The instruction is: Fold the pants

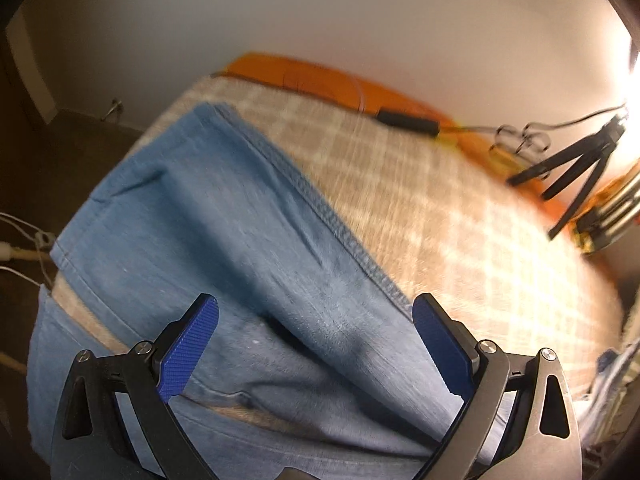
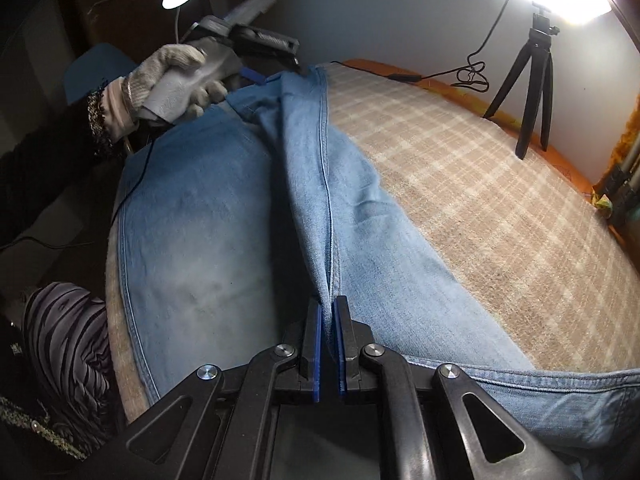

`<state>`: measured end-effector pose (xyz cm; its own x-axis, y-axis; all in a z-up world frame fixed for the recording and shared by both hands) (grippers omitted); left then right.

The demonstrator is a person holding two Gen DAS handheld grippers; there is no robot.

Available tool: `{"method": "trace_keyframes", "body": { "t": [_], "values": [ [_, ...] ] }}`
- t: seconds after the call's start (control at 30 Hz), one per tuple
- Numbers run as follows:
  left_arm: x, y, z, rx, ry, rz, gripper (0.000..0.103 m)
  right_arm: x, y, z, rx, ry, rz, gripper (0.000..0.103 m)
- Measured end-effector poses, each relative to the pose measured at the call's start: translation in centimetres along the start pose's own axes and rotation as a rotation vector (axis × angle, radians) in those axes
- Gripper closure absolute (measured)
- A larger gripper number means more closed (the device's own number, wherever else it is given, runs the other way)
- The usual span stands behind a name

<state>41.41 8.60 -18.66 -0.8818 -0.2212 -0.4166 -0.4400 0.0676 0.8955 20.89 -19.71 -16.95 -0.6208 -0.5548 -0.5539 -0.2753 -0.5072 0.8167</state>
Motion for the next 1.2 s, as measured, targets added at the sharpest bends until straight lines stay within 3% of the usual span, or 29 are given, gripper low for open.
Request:
{"method": "trace_keyframes", "body": {
  "t": [0.43, 0.57, 0.67, 0.73, 0.93, 1.2],
  "values": [
    [-4.2, -5.2, -0.8, -0.175, 0.070, 0.058, 0.007, -0.5, -0.9, 0.1, 0.011, 0.023, 0.019, 0.099],
    [-4.0, -5.9, 0.0, -0.234, 0.097, -0.012, 0.020, -0.7, -0.9, 0.0, 0.014, 0.027, 0.020, 0.099],
    [-3.7, -5.5, 0.3, -0.241, 0.084, -0.075, 0.051, -0.9, -1.0, -0.4, 0.019, 0.019, 0.019, 0.099],
    [-3.7, -5.1, 0.8, -0.279, 0.087, -0.094, 0.093, -1.0, -0.9, -0.6, 0.028, 0.013, 0.016, 0.099],
    [-3.3, -3.5, 3.9, -0.150, 0.210, -0.134, 0.098, -1.8, -0.7, -1.2, 0.086, 0.003, -0.002, 0.099],
    [-1.3, 2.9, 7.1, -0.033, 0.261, -0.247, 0.099, -3.4, 1.8, -0.7, 0.169, 0.025, -0.047, 0.099]
  ]
}}
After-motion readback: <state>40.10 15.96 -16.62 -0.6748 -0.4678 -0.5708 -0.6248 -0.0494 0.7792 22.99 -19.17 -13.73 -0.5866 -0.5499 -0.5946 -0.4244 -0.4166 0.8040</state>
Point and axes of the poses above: each gripper's, at about its wrist camera, not at the fingertips, and y roughly against the way its jaws point, z to its left, x to its underside, the point moved 3 cm from there along -y, roughly the way its jaws point, and after that the axes turned 2 degrees about -z, right-handed, at the moved point
